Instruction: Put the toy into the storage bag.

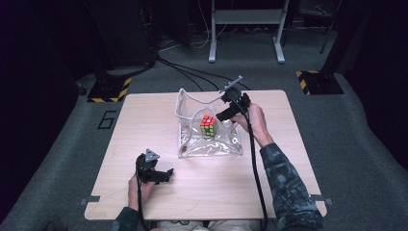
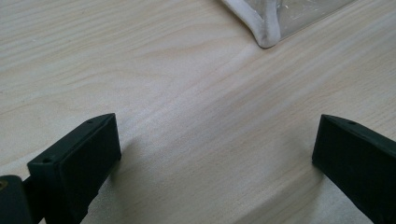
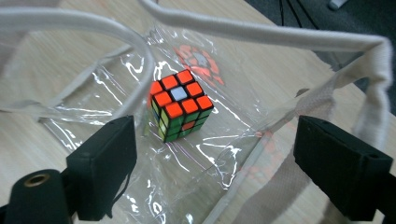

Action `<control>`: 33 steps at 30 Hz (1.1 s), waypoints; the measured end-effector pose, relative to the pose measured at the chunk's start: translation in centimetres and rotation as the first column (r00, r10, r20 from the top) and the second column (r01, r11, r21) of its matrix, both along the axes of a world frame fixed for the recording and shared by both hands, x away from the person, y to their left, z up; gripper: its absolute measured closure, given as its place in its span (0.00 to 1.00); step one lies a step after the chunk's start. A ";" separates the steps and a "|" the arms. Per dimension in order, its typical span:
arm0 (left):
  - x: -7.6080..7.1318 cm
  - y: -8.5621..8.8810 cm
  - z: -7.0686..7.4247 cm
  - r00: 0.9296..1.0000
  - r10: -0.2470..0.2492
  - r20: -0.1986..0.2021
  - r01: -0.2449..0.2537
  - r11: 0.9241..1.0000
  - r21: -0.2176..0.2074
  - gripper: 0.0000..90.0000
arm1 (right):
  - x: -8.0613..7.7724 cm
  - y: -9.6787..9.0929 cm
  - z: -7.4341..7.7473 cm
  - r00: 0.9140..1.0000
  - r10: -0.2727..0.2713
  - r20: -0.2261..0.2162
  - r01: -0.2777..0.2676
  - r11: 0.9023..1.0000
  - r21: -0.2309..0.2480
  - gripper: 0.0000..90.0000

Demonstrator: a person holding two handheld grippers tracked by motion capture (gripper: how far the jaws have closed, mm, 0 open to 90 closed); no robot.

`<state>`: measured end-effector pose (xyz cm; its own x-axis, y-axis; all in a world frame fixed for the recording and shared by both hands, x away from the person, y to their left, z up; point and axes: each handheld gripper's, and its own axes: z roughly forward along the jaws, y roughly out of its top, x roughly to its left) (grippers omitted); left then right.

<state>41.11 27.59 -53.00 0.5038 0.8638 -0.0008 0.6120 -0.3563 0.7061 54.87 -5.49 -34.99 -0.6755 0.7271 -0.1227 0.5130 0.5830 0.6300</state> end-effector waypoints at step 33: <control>0.0 0.0 0.0 1.000 0.000 0.000 0.000 1.000 0.000 0.01 | -8.9 -4.9 -1.5 0.995 0.019 0.102 -0.028 0.996 0.088 0.00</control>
<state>41.11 27.58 -53.00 0.5036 0.8639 -0.0010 0.6121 -0.3560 0.7061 45.99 -10.38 -36.49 -0.6797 0.7225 -0.1266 0.4309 0.5330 0.7282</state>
